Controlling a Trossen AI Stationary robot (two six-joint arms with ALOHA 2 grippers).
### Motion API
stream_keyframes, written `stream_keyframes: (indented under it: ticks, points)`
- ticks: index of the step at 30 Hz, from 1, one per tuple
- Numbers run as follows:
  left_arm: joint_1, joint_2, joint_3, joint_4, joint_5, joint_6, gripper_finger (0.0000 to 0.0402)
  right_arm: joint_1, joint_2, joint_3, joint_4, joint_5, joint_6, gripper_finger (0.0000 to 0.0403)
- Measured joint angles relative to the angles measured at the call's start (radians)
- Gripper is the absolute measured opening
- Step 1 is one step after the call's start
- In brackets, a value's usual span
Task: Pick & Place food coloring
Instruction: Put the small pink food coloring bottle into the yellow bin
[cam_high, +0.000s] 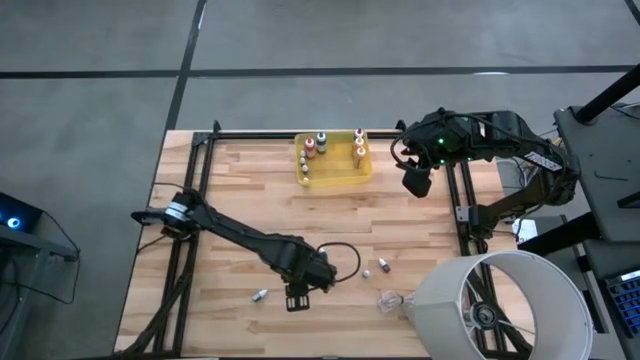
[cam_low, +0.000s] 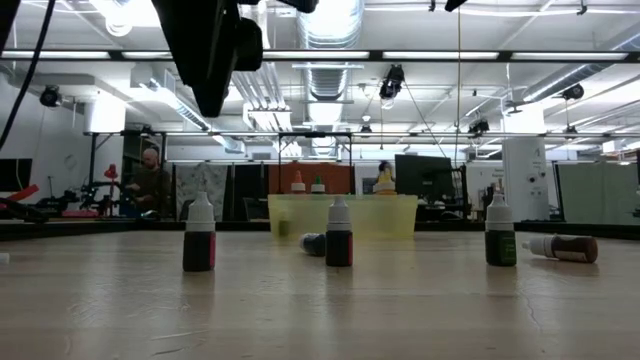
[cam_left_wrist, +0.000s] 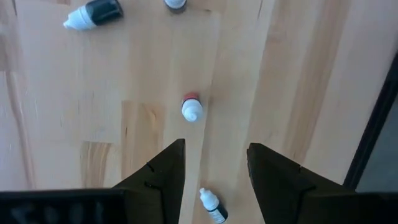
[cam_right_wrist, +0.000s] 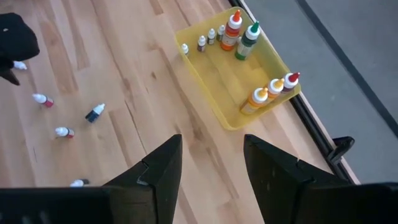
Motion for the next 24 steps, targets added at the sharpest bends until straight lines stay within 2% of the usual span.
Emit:
stream_keyframes:
  ticks: [8,24]
  points:
    - [-0.005,-0.003,-0.112,0.043,-0.009,-0.046,0.0145,0.000,0.000,0.000,0.000,0.000,-0.010,0.0164]
    - [-0.018,-0.021,-0.305,0.255,-0.003,-0.050,0.0145,0.000,0.000,0.000,0.000,0.000,-0.029,0.0164]
